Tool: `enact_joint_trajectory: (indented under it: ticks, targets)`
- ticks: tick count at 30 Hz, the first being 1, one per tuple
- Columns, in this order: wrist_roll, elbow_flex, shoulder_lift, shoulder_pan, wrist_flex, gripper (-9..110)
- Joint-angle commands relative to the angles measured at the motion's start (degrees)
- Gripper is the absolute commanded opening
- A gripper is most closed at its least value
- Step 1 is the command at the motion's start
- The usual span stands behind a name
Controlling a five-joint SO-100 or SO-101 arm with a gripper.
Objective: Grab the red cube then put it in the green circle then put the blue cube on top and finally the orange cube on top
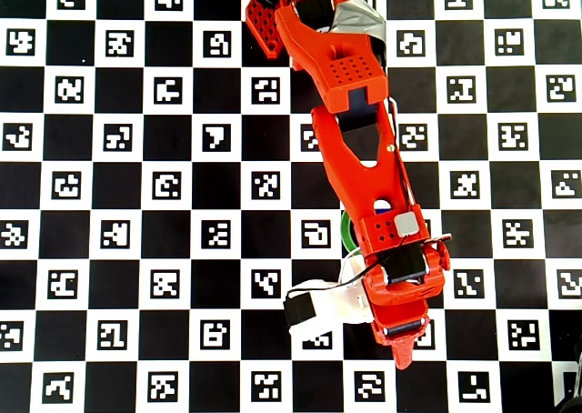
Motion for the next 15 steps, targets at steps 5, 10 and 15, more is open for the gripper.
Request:
enact_joint_trajectory:
  ticks: [5, 10, 15]
  targets:
    - [0.09, -5.36, 2.02, 0.7, -1.41, 40]
    - [0.44, -5.45, 1.93, 0.53, -1.58, 40]
    - [0.7, -5.45, 1.67, 0.53, -1.58, 37]
